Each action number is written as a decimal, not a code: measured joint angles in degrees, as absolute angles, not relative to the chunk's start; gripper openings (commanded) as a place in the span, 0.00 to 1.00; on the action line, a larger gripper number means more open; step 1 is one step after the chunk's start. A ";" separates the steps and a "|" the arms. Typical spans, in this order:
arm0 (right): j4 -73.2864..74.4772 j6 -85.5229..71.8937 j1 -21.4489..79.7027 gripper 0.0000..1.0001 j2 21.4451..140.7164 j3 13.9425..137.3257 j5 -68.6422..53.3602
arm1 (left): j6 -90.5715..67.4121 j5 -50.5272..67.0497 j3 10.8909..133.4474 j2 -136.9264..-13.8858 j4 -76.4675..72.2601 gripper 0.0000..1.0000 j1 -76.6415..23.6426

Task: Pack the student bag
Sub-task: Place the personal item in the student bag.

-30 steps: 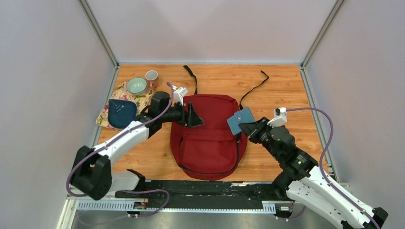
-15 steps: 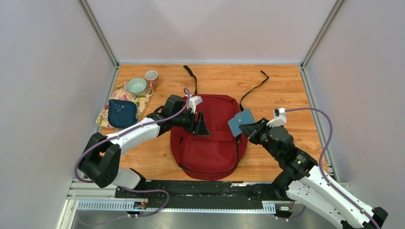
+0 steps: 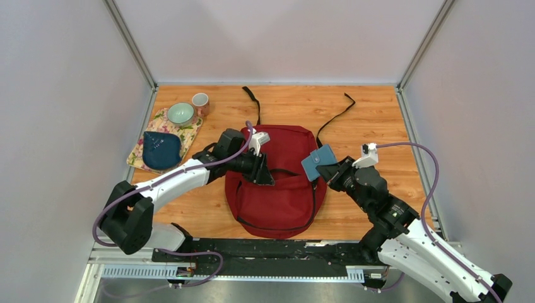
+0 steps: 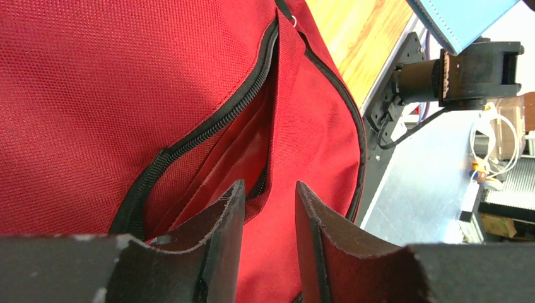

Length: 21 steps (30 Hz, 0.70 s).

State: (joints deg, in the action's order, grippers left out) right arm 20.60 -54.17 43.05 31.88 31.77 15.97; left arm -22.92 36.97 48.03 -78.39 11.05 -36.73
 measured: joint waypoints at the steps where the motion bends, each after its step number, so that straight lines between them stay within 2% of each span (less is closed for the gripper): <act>1: 20.60 -54.17 43.03 0.00 31.88 31.77 15.97 | -22.59 36.75 48.03 -78.30 11.44 0.40 -36.77; 5: 20.60 -54.17 43.03 0.00 31.94 31.77 15.97 | -21.89 35.00 48.03 -77.97 12.47 0.41 -36.95; 13: 20.58 -54.17 42.92 0.00 32.12 31.75 15.94 | -19.97 26.70 48.38 -71.72 13.41 0.62 -37.15; 16: 20.60 -54.17 42.87 0.00 32.47 31.75 15.94 | -18.48 22.85 49.10 -68.82 13.47 0.67 -37.17; 21: 20.60 -54.17 42.74 0.00 33.10 31.75 15.81 | -14.72 17.17 51.11 -68.05 13.06 0.70 -37.17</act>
State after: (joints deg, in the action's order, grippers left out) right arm 20.60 -54.17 42.74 33.10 31.75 15.81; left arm -14.72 17.17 51.11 -68.05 13.06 -37.17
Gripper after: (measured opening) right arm 0.055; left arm 0.688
